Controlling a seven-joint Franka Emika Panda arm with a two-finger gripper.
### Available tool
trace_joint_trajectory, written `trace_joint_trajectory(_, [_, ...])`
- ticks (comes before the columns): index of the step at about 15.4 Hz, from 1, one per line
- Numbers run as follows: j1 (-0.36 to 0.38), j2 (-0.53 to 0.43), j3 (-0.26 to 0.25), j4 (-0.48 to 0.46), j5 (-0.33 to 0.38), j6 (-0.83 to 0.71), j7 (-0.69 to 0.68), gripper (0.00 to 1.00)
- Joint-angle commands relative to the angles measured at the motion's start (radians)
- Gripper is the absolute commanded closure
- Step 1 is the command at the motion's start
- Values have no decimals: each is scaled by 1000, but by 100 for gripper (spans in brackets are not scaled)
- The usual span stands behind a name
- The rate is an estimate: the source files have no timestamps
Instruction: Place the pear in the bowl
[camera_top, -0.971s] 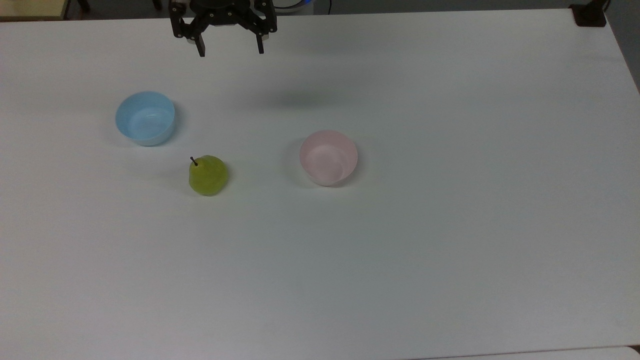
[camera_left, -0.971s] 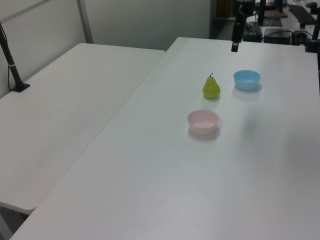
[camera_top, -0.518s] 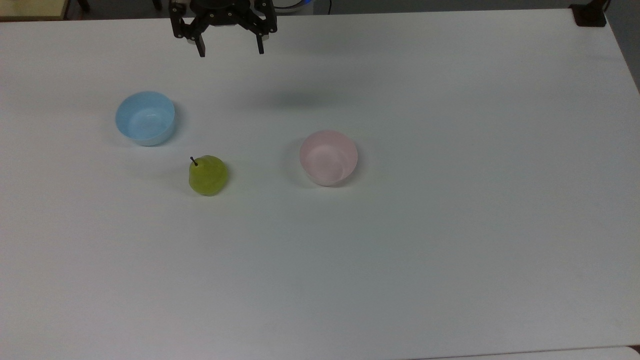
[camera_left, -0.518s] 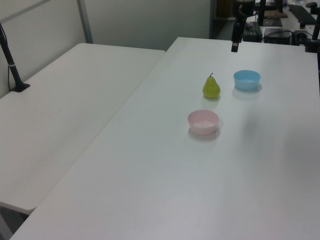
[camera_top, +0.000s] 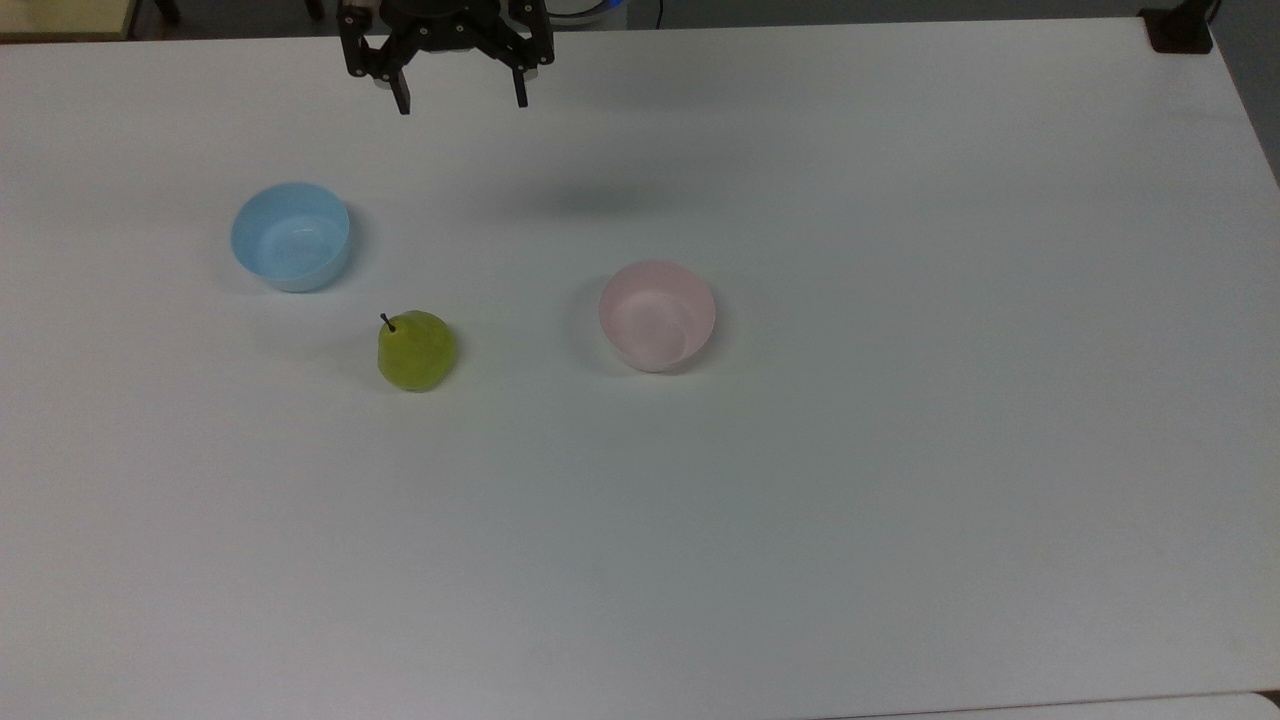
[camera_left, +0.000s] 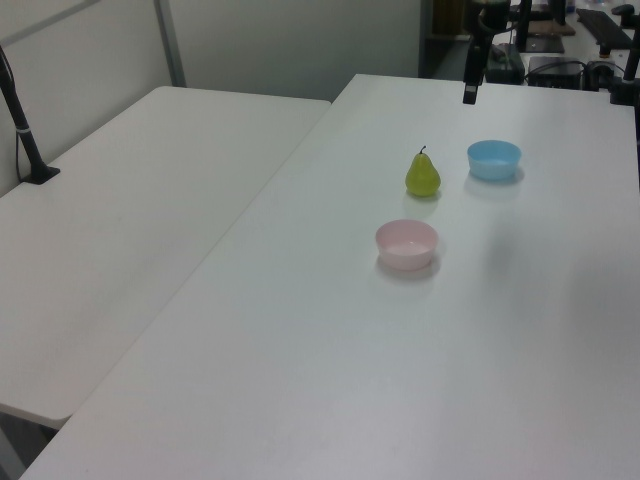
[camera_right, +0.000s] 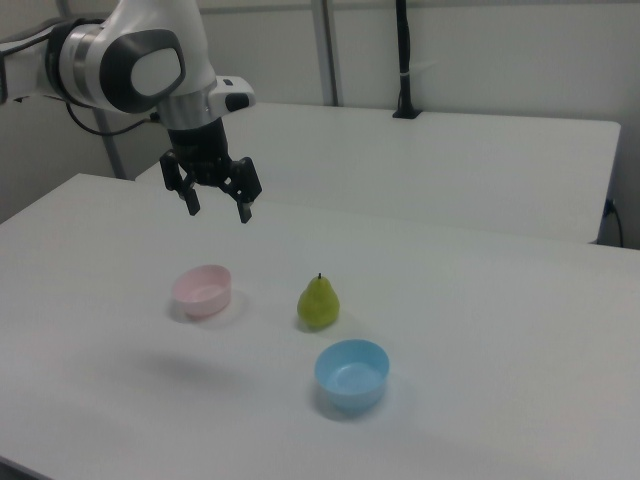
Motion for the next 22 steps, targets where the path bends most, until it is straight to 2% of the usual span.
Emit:
trace_joint_trajectory(1, [-20, -15, 15, -13, -16, -19, -158, 0])
trace_joint_trajectory(4, [-37, -9, 15, -7, -18, -16, -266, 0])
trace_joint_trajectory(8, [-57, 35, 14, 43, -45, -28, -326, 0])
trace_joint_trajectory(15, [-99, 113, 11, 71, -41, 10, -314, 0])
trace_joint_trajectory(19, [-103, 178, 0, 70, -36, 100, -310, 0])
trace_joint_trajectory(22, [-119, 225, -11, 65, 11, 198, -246, 0])
